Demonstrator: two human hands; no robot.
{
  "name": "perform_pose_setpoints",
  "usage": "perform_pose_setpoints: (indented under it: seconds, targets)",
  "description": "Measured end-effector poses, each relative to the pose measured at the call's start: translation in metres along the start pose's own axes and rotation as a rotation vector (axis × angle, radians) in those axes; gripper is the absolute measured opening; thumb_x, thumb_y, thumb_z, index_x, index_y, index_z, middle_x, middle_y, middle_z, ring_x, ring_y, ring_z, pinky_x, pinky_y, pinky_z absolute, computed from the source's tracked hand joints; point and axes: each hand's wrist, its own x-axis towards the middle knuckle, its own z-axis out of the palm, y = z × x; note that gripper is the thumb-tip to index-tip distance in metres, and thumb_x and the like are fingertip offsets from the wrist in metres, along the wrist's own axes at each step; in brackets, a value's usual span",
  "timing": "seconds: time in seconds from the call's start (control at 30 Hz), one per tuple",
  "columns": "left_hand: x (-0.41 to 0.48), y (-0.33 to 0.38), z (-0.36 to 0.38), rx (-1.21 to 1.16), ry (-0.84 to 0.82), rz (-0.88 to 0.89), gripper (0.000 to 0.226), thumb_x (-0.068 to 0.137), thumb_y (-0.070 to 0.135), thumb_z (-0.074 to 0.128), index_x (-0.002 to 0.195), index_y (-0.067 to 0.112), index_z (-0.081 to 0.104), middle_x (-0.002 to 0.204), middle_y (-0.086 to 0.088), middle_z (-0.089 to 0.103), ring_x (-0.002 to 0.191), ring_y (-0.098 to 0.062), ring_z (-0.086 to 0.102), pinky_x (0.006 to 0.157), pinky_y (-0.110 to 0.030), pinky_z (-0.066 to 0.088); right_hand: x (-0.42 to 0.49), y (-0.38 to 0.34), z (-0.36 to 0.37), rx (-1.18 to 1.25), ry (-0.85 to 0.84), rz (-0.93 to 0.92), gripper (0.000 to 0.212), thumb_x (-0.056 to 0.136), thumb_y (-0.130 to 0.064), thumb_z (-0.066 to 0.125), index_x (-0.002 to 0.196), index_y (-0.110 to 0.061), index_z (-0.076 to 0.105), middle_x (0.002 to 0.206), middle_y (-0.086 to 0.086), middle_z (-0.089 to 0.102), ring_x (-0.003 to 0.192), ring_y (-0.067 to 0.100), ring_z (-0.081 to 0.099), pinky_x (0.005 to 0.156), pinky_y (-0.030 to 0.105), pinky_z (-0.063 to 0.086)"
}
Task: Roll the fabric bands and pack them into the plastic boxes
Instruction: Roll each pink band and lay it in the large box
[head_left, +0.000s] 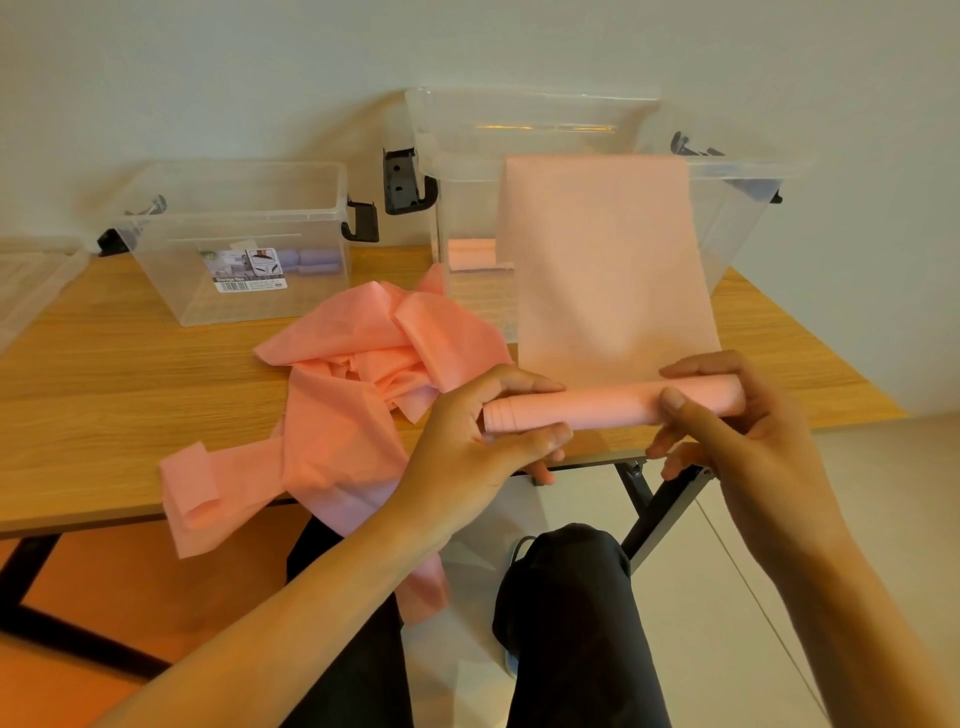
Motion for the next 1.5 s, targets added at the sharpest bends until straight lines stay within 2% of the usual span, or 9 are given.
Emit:
perform_pose_setpoints:
  seconds: [0.1, 0.27, 0.43, 0.67, 0.87, 1.0, 1.2, 1.4, 1.5]
  targets:
    - [0.0010, 0.0026, -0.0004, 0.018, -0.007, 0.001, 0.020, 0.090, -0.002, 0.069, 0.110, 0.001, 0.066, 0.089, -0.014, 0.074, 0.072, -0.023, 0.070, 0.056, -0.030, 0.057, 0.0000, -0.0006, -0.0001, 0.005, -0.025, -0.008, 0.037, 0.073, -0.029, 0.078, 0.103, -0.010, 0.068, 0.087, 0.012, 0.070, 0.066, 0.031, 0.068, 0.053, 0.031, 0.056]
    - [0.0014, 0.0040, 0.0016, -0.014, -0.034, -0.021, 0.038, 0.084, -0.007, 0.073, 0.119, 0.005, 0.063, 0.094, -0.011, 0.071, 0.080, -0.025, 0.072, 0.056, -0.030, 0.058, 0.0013, 0.0015, 0.0005, -0.010, 0.045, 0.011, 0.035, 0.075, -0.030, 0.076, 0.097, -0.004, 0.068, 0.079, 0.015, 0.070, 0.058, 0.028, 0.067, 0.054, 0.031, 0.058]
    - [0.0020, 0.0032, 0.0008, -0.031, -0.037, -0.025, 0.026, 0.087, -0.007, 0.070, 0.111, 0.001, 0.065, 0.087, -0.008, 0.069, 0.075, -0.019, 0.068, 0.056, -0.028, 0.057, -0.0007, -0.0010, 0.0001, 0.008, 0.000, 0.003, 0.037, 0.073, -0.030, 0.078, 0.104, -0.013, 0.070, 0.087, 0.015, 0.070, 0.062, 0.029, 0.067, 0.053, 0.030, 0.057]
    - [0.0013, 0.0022, 0.0031, -0.108, -0.044, -0.062, 0.029, 0.088, -0.005, 0.068, 0.117, 0.002, 0.065, 0.099, -0.006, 0.072, 0.088, -0.025, 0.073, 0.059, -0.027, 0.057, -0.0003, 0.0000, -0.0003, -0.010, 0.031, 0.017, 0.044, 0.072, -0.036, 0.077, 0.098, -0.002, 0.067, 0.071, 0.016, 0.067, 0.055, 0.029, 0.063, 0.054, 0.033, 0.055]
    - [0.0022, 0.0014, 0.0040, -0.133, -0.005, -0.061, 0.023, 0.091, -0.004, 0.066, 0.112, 0.004, 0.067, 0.098, -0.008, 0.071, 0.083, -0.023, 0.071, 0.058, -0.026, 0.055, -0.0031, 0.0025, 0.0024, 0.036, 0.001, 0.016, 0.049, 0.071, -0.029, 0.080, 0.114, -0.010, 0.065, 0.083, 0.013, 0.069, 0.064, 0.027, 0.066, 0.055, 0.031, 0.057]
    - [0.0016, 0.0039, 0.0038, -0.125, -0.037, -0.102, 0.024, 0.091, 0.002, 0.067, 0.116, 0.005, 0.067, 0.101, -0.007, 0.072, 0.083, -0.027, 0.072, 0.057, -0.026, 0.056, -0.0010, 0.0023, 0.0009, 0.020, 0.022, 0.001, 0.043, 0.074, -0.028, 0.078, 0.103, 0.000, 0.064, 0.077, 0.017, 0.068, 0.059, 0.029, 0.065, 0.054, 0.031, 0.056]
    - [0.0025, 0.0056, -0.0003, -0.032, -0.060, -0.089, 0.027, 0.087, 0.005, 0.073, 0.114, 0.008, 0.071, 0.094, -0.002, 0.072, 0.076, -0.021, 0.065, 0.057, -0.028, 0.053, 0.0004, 0.0041, -0.0015, 0.015, 0.032, 0.004, 0.038, 0.078, -0.028, 0.075, 0.096, 0.003, 0.063, 0.065, 0.017, 0.064, 0.049, 0.029, 0.058, 0.052, 0.032, 0.051]
    - [0.0004, 0.0071, 0.0013, -0.002, -0.027, -0.100, 0.021, 0.088, 0.008, 0.072, 0.110, 0.007, 0.073, 0.093, 0.000, 0.072, 0.075, -0.017, 0.065, 0.056, -0.026, 0.052, -0.0011, 0.0000, 0.0018, 0.043, 0.005, 0.004, 0.026, 0.078, -0.021, 0.074, 0.099, -0.009, 0.068, 0.090, 0.007, 0.071, 0.061, 0.027, 0.067, 0.053, 0.029, 0.056]
    - [-0.0006, 0.0079, 0.0003, 0.063, -0.049, -0.078, 0.035, 0.082, 0.003, 0.079, 0.114, 0.011, 0.072, 0.099, 0.000, 0.071, 0.081, -0.014, 0.066, 0.057, -0.026, 0.053, -0.0001, -0.0008, 0.0017, 0.033, 0.021, 0.022, 0.022, 0.077, -0.019, 0.074, 0.093, -0.006, 0.068, 0.085, 0.006, 0.070, 0.059, 0.026, 0.067, 0.053, 0.029, 0.057]
